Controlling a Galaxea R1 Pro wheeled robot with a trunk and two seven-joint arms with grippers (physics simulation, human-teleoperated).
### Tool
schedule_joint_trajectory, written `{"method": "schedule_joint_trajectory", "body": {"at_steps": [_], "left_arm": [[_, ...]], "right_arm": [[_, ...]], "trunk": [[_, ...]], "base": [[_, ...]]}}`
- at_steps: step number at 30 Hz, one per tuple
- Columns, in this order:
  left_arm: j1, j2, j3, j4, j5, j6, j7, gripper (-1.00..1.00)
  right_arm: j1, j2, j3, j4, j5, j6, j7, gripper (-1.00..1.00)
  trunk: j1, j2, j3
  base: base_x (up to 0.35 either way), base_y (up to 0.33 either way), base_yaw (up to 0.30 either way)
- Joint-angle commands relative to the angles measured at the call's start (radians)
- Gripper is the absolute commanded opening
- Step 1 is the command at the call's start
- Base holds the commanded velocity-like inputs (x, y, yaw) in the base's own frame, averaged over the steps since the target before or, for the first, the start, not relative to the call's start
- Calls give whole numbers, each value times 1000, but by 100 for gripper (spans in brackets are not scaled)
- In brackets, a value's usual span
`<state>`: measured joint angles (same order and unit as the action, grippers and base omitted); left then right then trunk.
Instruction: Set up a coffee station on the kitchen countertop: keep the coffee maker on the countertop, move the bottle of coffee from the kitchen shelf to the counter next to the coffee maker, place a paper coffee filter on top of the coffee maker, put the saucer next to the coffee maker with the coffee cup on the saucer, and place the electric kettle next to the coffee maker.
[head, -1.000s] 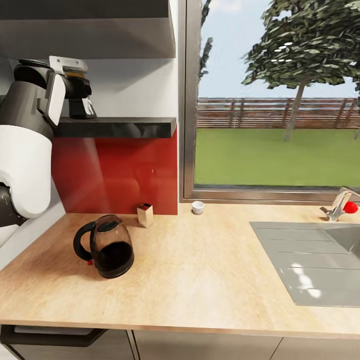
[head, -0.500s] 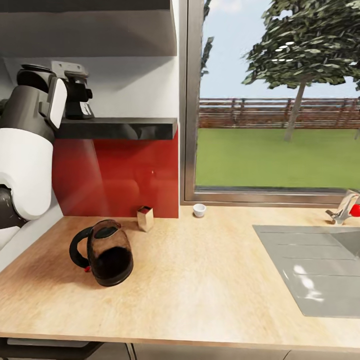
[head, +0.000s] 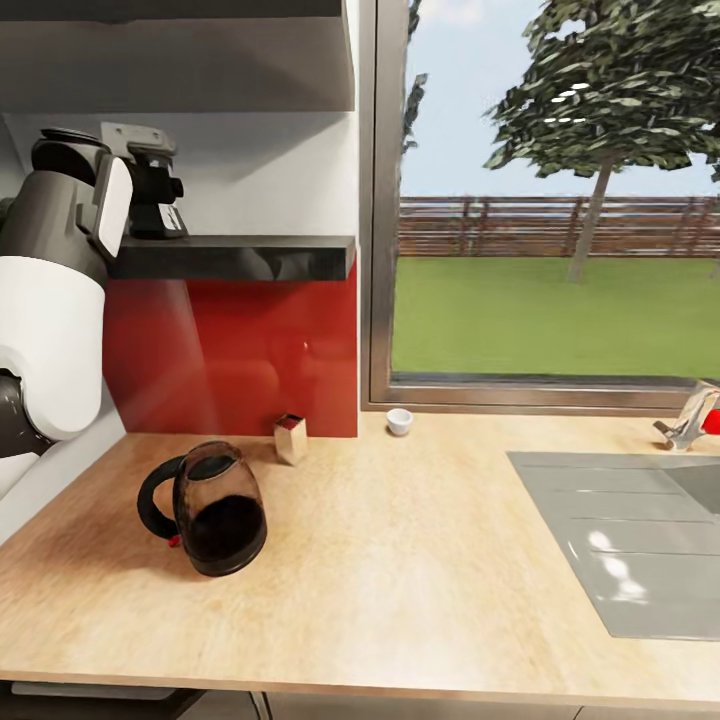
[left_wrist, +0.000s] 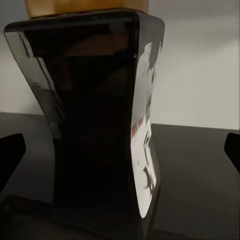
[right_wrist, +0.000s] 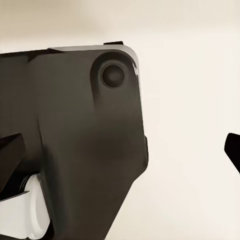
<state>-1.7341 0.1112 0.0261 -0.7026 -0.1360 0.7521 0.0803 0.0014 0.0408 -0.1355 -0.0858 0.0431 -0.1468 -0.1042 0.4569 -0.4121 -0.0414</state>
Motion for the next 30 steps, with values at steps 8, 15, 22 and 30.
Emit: {"method": "schedule_joint_trajectory", "body": {"at_steps": [8,15,22,30], "left_arm": [[-1,-1,1,1,-8,4,-4,100],[-1,0,1,2,-8,4,-4,100],[28,1,1,0,-9,3,-4,100],[40,1,3,-3,-10,3,-4,100]], "right_arm": [[0,1,-7,-1,4,-2,-2,100],[0,1,-7,-1,4,-2,-2,100],[0,1,-7,0,4,-2,-2,100],[0,1,-7,-1,4,-2,-2,100]], "trunk": [[1,-2,-2],[1,-2,-2],[1,-2,-2],[1,-2,-2]], "base": [[50,36,0],[3,2,0],[86,0,0],[24,0,0]]}}
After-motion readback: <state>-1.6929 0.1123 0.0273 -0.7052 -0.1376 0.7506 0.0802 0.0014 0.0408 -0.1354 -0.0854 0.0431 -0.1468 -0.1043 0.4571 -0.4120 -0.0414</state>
